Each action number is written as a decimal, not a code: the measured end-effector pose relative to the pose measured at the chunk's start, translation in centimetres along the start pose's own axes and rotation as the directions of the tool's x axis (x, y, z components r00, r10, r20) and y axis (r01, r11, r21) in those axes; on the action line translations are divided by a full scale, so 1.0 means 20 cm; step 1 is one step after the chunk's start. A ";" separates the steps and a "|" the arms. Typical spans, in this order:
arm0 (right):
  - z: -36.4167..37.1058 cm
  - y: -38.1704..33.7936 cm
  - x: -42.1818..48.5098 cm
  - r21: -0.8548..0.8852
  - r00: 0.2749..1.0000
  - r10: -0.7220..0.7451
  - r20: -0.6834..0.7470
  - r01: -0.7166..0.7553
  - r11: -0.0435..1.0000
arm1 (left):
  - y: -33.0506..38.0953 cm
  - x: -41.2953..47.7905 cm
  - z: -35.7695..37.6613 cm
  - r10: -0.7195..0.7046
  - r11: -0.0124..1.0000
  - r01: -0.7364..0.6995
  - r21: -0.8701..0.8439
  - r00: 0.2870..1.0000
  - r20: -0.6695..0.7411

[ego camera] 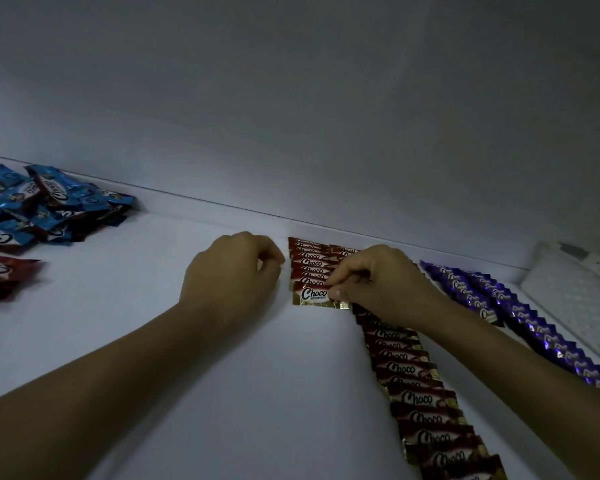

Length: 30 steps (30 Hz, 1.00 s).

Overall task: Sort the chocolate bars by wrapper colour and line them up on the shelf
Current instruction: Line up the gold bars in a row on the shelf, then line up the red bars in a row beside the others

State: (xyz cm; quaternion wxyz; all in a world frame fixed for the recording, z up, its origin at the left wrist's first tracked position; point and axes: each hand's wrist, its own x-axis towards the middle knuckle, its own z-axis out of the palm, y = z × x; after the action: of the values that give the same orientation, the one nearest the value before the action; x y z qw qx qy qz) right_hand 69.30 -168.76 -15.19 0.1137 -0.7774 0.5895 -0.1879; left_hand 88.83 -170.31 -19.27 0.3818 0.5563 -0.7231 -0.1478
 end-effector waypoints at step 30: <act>-0.08 0.09 -0.17 -0.080 0.987 0.005 -0.160 -0.018 0.997 | 0.03 -0.07 0.06 0.212 0.886 -0.301 0.352 0.940 0.268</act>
State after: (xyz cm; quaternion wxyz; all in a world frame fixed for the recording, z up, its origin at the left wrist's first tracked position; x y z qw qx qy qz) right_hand 66.20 -165.98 -15.01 0.0357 -0.7604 0.6083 -0.2247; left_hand 87.67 -169.17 -20.23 0.1973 0.4996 -0.8434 -0.0108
